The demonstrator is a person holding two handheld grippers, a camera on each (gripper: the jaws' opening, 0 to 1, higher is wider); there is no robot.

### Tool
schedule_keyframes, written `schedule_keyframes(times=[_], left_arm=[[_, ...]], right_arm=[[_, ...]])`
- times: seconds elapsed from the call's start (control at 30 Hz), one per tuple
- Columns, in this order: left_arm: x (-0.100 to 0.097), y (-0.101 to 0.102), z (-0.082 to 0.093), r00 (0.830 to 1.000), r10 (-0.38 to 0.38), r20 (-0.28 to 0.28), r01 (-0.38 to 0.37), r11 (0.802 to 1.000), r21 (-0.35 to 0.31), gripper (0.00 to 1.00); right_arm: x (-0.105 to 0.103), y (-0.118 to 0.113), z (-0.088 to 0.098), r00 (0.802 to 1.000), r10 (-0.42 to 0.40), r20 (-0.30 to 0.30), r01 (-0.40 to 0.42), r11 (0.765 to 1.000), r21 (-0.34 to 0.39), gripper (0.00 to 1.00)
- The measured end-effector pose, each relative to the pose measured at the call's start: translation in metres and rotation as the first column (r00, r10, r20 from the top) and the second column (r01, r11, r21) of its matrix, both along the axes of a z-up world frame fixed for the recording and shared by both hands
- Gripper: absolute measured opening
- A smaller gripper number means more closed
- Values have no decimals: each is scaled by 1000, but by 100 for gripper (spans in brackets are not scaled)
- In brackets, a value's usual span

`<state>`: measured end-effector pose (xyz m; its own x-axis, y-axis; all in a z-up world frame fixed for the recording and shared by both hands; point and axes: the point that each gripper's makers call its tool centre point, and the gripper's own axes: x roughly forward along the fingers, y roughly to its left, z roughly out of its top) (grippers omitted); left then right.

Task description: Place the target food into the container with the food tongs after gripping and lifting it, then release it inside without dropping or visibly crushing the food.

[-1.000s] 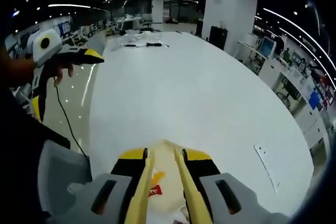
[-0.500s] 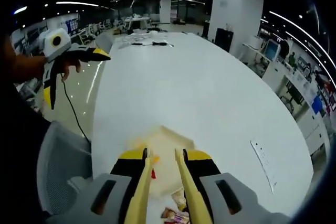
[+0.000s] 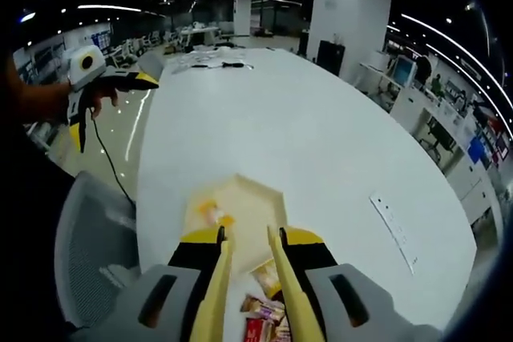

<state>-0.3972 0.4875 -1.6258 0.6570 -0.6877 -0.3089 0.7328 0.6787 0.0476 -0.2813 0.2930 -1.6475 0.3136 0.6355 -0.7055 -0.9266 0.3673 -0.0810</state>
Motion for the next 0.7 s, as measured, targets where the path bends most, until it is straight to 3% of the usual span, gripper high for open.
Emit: schedule_keyframes(times=[0.27,0.7], left_arm=[[-6,-4,-2,1000,4,-5,-4,1000,13,99],[-10,-2,-6,1000,9,-14,-9,1000,19,99]], right_arm=[[-5,-24,-4,1000,-4,3,4,1000,-10,27],[-7,-45,-12,1000,-5,4,5,1000,-20,27]])
